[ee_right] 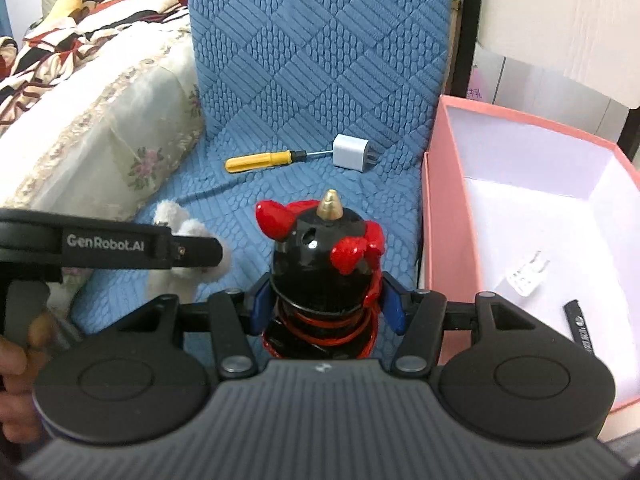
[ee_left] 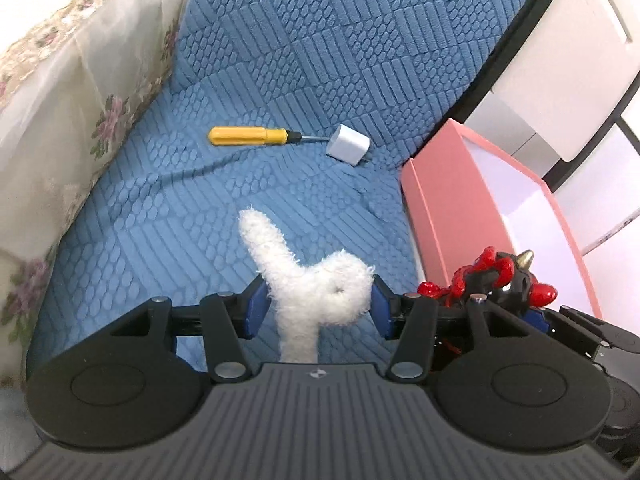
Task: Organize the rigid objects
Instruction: 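Carry the hair clip and figure into the pink box with both tools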
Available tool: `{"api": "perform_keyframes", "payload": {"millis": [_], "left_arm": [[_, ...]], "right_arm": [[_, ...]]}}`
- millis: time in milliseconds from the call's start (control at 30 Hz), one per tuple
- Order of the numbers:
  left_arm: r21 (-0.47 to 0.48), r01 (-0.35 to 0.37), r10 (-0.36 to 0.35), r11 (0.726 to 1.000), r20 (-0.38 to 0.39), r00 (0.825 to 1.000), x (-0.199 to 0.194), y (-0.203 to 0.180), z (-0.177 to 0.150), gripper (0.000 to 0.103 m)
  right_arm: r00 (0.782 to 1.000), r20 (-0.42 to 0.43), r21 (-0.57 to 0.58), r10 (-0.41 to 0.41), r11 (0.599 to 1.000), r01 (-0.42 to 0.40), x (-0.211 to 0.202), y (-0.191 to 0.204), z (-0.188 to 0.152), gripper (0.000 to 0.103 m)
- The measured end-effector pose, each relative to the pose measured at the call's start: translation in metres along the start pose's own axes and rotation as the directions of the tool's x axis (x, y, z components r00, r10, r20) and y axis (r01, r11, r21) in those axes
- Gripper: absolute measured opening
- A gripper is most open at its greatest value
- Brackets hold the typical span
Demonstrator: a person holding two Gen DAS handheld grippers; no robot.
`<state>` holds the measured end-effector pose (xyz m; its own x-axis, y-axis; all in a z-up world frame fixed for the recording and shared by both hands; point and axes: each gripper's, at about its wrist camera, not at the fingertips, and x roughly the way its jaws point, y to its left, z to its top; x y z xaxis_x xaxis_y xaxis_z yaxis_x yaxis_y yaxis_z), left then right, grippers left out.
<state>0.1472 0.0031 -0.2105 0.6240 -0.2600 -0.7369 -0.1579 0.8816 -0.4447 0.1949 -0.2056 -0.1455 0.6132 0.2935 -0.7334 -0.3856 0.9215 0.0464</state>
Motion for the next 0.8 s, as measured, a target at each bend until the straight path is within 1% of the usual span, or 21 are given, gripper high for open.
{"api": "perform_keyframes", "payload": {"millis": [67, 200, 367, 467, 800], "left_arm": [[-0.017, 0.009, -0.009, 1.0, 0.004, 1.0, -0.008, 0.0, -0.005, 0.058], [-0.021, 0.02, -0.02, 1.0, 0.007, 1.0, -0.023, -0.007, -0.008, 0.058], [0.011, 0.029, -0.029, 1.0, 0.026, 0.999, -0.044, -0.027, 0.003, 0.057], [0.007, 0.068, -0.068, 0.998, 0.031, 0.997, -0.056, -0.037, 0.01, 0.057], [0.064, 0.128, -0.131, 0.99, 0.06, 0.99, -0.082, -0.093, 0.025, 0.057]], "right_arm": [[1.0, 0.001, -0.001, -0.003, 1.0, 0.003, -0.011, -0.002, 0.001, 0.058], [1.0, 0.013, -0.005, 0.004, 1.0, -0.004, -0.032, -0.002, 0.005, 0.058], [0.999, 0.045, -0.005, 0.004, 1.0, -0.004, -0.057, -0.003, 0.016, 0.058], [0.997, 0.071, -0.007, 0.008, 1.0, -0.008, -0.071, -0.007, 0.025, 0.058], [0.987, 0.159, 0.014, -0.005, 1.0, 0.003, -0.12, -0.037, 0.049, 0.058]]}}
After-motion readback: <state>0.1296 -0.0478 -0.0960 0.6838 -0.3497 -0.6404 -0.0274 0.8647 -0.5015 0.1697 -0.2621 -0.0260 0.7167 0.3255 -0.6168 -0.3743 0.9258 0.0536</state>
